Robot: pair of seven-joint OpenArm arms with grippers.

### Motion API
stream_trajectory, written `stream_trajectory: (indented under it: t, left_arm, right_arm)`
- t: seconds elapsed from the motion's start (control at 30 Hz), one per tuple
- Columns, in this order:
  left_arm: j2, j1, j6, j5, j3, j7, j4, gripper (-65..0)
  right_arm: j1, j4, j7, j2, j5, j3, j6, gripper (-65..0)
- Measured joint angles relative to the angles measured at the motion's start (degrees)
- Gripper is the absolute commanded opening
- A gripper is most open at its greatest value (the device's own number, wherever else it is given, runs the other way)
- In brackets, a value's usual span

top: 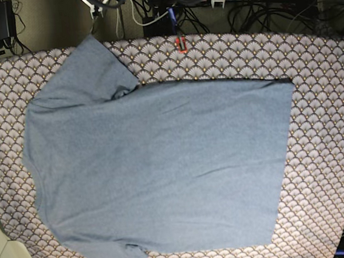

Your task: Fold the T-shirt properly

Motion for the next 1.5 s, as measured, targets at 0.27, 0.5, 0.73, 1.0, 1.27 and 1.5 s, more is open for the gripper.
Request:
stream_trajectory:
  t: [0.27, 0.5, 0.73, 1.0, 1.27, 1.5]
  left_arm:
    - [0.00, 0.00, 0.00, 0.00, 0.00, -0.02, 0.00, -64.7]
    - [-0.87, 3.78, -0.70, 0.22, 0.02, -3.56, 3.32, -64.7]
    - [-4.17, 21.51, -0.35, -0.07, 0.11, -6.56, 22.64, -64.7]
    - [-9.49, 41.46, 0.11, -0.20, -0.35, -6.32, 59.28, -64.7]
    - [-12.22, 56.76, -0.50, -0.07, -1.40, -6.91, 98.99, -64.7]
    - [-11.85, 59.45, -0.46, -0.07, -5.35, -6.67, 113.28, -64.5]
  right_arm:
    - [0.00, 0.07, 0.00, 0.00, 0.00, 0.00, 0.00, -65.0]
    - [-1.25, 0.50, 2.58, 0.48, -0.11, 0.00, 0.24, -65.0]
    - [-13.88, 9.25, 7.28, 2.03, -0.15, -0.04, 0.24, -65.0]
    - [-33.51, 44.87, 7.48, 4.90, -0.33, 0.11, 0.57, -65.0]
    - [-49.81, 80.76, 6.32, 6.58, -0.20, 1.90, 0.85, -65.0]
    - [-56.43, 101.66, 6.47, 6.60, -0.20, 4.81, 0.81, -65.0]
